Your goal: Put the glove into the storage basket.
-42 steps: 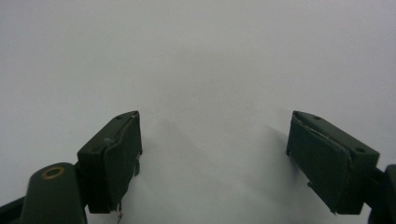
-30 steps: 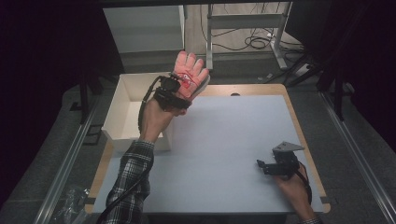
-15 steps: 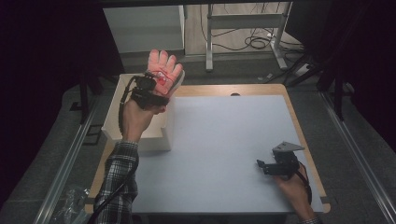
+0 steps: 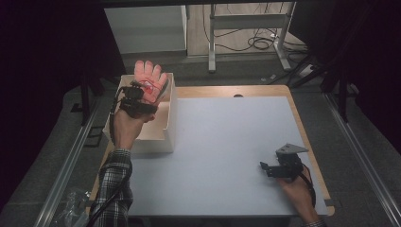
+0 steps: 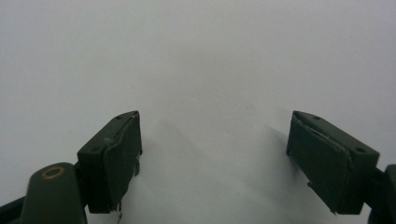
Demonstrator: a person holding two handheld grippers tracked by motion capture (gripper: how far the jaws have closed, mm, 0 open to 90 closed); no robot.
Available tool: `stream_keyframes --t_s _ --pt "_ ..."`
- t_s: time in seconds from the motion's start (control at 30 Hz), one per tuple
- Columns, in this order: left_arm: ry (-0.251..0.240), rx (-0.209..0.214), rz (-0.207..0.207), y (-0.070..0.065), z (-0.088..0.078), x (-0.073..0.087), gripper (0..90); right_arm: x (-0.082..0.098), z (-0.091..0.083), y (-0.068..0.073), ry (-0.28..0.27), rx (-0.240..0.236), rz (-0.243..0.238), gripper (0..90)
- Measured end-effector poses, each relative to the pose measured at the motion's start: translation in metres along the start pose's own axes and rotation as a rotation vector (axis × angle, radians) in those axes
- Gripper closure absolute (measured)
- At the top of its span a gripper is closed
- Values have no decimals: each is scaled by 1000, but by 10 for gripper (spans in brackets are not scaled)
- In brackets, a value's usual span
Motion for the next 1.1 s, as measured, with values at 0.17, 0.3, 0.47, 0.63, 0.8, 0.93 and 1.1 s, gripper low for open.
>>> stream_keyframes --t_s 0.17,0.3,0.47,0.63,0.8,0.93,1.1 --pt "29 -5 -21 9 19 8 397 0 0 0 0 0 0 183" --pt "58 -8 -27 14 34 12 395 0 0 0 0 0 -1 183" --pt "91 -11 -45 16 51 14 391 0 0 0 0 0 -1 183" --pt "147 -27 -49 15 65 13 387 0 0 0 0 0 -1 183" --pt "216 -44 -59 15 78 11 376 0 0 0 0 0 -1 183" --pt "251 -52 -66 14 83 8 366 0 0 0 0 0 -1 183" --pt "299 -55 -79 13 93 3 341 0 0 0 0 0 0 183"
Point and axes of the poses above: each handheld gripper's, and its own axes: z roughly forward along the jaws, x roughly out of its underside, y roughly to its left, the point moved 1 cm from there along z, roughly forward along the jaws, and after that the axes turned 14 degrees about x, right-handed, at the moved point
